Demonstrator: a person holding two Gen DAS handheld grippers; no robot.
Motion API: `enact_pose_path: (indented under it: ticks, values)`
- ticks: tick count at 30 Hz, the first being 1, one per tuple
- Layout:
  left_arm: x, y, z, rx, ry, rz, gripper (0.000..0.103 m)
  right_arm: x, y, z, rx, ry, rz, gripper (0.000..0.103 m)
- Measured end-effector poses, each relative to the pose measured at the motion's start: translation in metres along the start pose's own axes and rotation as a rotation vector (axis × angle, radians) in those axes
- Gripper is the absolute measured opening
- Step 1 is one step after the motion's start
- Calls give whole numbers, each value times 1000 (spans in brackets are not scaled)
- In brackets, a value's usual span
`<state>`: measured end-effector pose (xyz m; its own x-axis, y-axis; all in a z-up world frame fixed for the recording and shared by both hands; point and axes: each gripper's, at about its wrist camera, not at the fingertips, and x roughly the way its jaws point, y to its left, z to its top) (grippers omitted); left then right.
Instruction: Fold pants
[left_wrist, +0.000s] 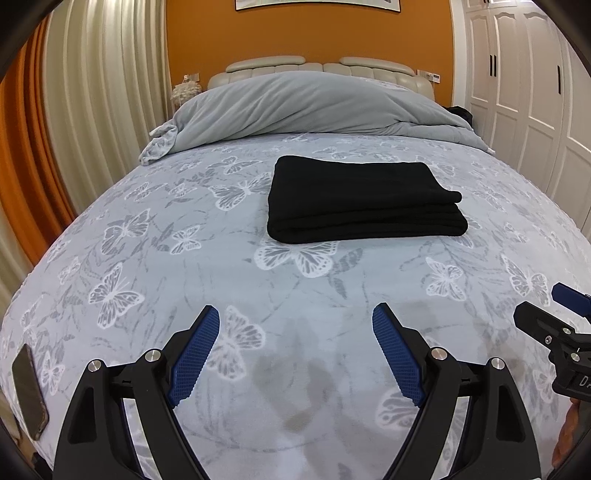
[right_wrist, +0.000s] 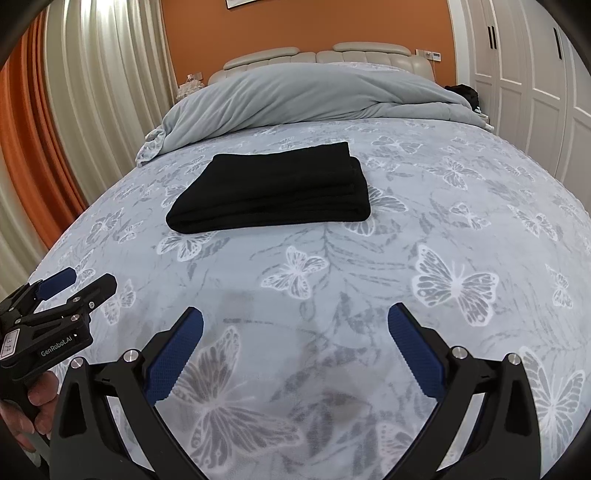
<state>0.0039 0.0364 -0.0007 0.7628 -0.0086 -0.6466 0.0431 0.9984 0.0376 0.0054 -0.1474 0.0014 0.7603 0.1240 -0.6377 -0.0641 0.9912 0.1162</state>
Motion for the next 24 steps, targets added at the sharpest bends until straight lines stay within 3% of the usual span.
enact_pose_path:
  ticks: [24]
  values:
    - [-2,-4,-3,12,-14,8,82,1,1,-1,0,1,-1,98]
